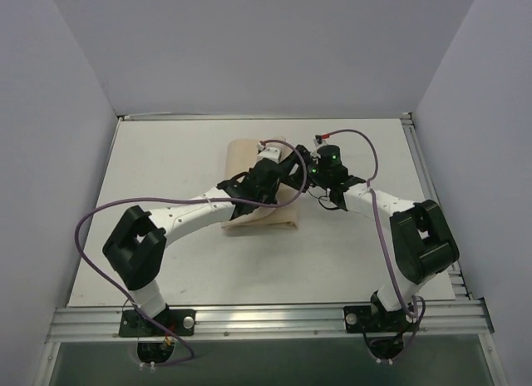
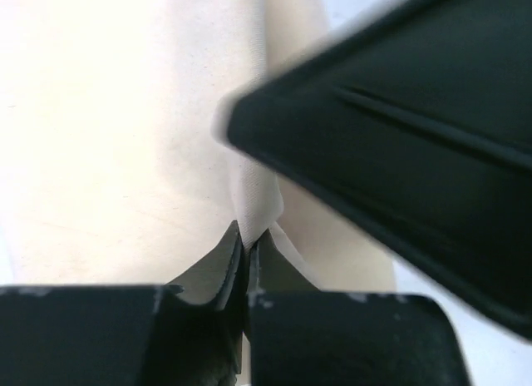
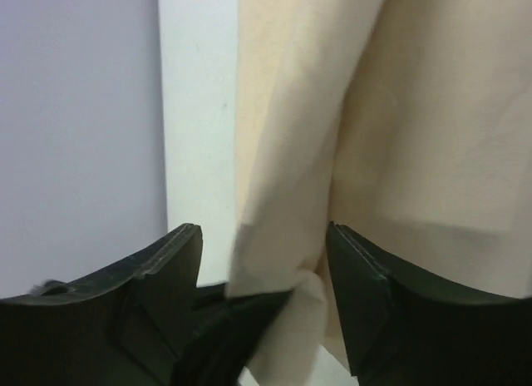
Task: Open and lay out the surgical kit
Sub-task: Open the surgical kit at the center of the board.
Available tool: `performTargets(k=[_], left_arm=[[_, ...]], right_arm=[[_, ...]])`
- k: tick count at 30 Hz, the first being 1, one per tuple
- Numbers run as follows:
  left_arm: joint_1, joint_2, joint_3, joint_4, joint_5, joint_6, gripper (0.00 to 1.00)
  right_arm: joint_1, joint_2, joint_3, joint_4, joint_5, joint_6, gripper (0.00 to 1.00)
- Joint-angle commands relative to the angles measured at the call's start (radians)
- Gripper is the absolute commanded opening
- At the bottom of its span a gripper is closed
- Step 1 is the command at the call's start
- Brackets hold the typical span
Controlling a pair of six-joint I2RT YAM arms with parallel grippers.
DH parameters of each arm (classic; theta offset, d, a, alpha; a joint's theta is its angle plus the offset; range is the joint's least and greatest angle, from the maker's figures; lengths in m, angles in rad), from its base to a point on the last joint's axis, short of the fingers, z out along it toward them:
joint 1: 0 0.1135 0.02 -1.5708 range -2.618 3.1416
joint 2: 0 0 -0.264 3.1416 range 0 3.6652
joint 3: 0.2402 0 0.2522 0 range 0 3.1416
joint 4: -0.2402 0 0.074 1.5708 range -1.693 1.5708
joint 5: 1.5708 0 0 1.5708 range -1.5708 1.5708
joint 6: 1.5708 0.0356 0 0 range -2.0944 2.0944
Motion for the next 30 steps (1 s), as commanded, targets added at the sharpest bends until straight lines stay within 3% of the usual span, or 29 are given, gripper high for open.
performTargets(k=[1, 4, 8, 9, 11, 13, 14, 17, 23, 28, 30], left_arm=[[0.085, -0.124, -0.009, -0.065, -0.015, -0.023, 0.02], [0.238, -0.242, -0.093, -0.096, 0.06, -0.051, 0.02], [0.441, -0.398, -0.203, -0.16, 0.079, -0.051, 0.02], [0.535, -0.421, -0.222, -0.173, 0.091, -0.054, 0.02], [0.619, -0.486, -0.272, -0.211, 0.123, -0.086, 0.02], [0.727, -0.544, -0.33, -0.252, 0.13, -0.175, 0.47], [0.76, -0.566, -0.354, -0.249, 0.165, -0.192, 0.52], [0.819, -0.658, -0.421, -0.2, 0.219, -0.209, 0.94], [0.819, -0.715, -0.411, -0.228, 0.238, -0.206, 0.94], [0.817, -0.708, -0.435, -0.214, 0.298, -0.206, 0.94], [0.817, -0.718, -0.464, -0.206, 0.315, -0.21, 0.94]], right_arm=[[-0.032, -0.059, 0.076, -0.127, 0.052, -0.142, 0.64], [-0.047, -0.082, 0.114, -0.236, 0.123, -0.257, 0.71], [-0.022, -0.11, 0.153, -0.278, 0.156, -0.366, 0.72], [-0.006, -0.099, 0.165, -0.281, 0.146, -0.386, 0.71], [0.066, -0.079, 0.215, -0.31, 0.157, -0.451, 0.7], [0.13, -0.03, 0.257, -0.345, 0.186, -0.483, 0.69], [0.179, -0.014, 0.278, -0.352, 0.213, -0.491, 0.69], [0.236, 0.052, 0.326, -0.324, 0.215, -0.494, 0.68], [0.354, 0.195, 0.464, -0.388, 0.332, -0.52, 0.69], [0.475, 0.315, 0.628, -0.546, 0.624, -0.502, 0.68], [0.508, 0.379, 0.692, -0.64, 0.751, -0.499, 0.62]])
